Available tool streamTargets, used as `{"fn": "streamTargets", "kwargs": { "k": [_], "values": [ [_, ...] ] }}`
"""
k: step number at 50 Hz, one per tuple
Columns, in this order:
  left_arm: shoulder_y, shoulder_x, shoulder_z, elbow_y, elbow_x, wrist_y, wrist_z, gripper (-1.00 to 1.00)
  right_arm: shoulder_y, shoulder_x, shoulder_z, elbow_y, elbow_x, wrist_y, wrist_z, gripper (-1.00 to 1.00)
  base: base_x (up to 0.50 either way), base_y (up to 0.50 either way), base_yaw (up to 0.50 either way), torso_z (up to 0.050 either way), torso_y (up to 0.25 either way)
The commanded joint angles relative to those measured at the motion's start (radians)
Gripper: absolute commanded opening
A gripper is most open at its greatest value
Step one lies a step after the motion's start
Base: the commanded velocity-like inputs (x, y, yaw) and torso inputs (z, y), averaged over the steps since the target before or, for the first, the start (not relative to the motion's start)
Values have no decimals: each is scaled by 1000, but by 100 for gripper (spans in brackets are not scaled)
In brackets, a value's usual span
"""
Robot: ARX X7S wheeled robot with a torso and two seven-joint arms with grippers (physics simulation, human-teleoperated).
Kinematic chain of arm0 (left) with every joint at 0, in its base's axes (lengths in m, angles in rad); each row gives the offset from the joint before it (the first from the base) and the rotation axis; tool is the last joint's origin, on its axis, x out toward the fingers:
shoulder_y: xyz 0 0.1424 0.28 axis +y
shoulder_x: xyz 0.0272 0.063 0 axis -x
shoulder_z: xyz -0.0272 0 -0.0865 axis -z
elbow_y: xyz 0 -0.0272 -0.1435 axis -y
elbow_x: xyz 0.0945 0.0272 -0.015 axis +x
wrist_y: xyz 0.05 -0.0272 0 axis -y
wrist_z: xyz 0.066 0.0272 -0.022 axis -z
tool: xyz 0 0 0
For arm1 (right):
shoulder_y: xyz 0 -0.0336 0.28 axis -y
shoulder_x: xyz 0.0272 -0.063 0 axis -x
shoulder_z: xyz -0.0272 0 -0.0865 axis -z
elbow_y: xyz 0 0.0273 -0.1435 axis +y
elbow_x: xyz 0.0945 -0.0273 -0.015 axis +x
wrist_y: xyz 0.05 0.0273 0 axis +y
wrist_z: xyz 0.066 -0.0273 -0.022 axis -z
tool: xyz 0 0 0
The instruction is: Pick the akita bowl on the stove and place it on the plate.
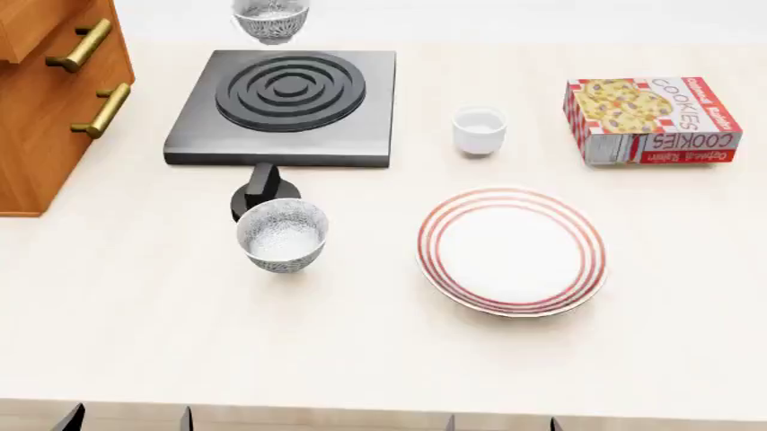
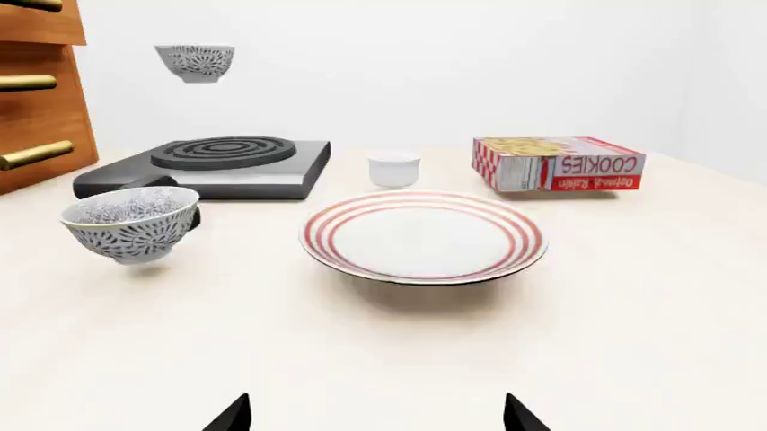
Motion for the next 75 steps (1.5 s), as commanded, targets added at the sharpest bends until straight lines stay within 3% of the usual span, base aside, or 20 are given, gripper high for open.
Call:
{"fn": "streamTargets", "kwargs": {
  "k": [1,33,43,55,62,75],
  "values": [
    [-1,-15,19,-10,-20,15,-15,100,0,16,-20,0,17,1,18,100,0,0,0,0,0],
    [-5,-78,94,-14,-78,8,-90,100,17,81,-98,-26,86,57,81,100,0,0,0,0,0],
    [-4,-89,108,-8,-86,2,-105,100,140,81,-131,-246,66,300,134,100,0,0,0,0,0],
    [-8,-102,124,-21,-96,17,-120,100,458,40,-128,-475,143,721,182,100,0,0,0,0,0],
    [-5,-109,132,-13,-100,14,-131,100,772,34,-67,-484,194,964,248,100,0,0,0,0,0],
    [-5,-121,148,-10,-104,11,-147,100,1070,133,63,-464,325,1241,178,100,0,0,0,0,0]
  ]
}}
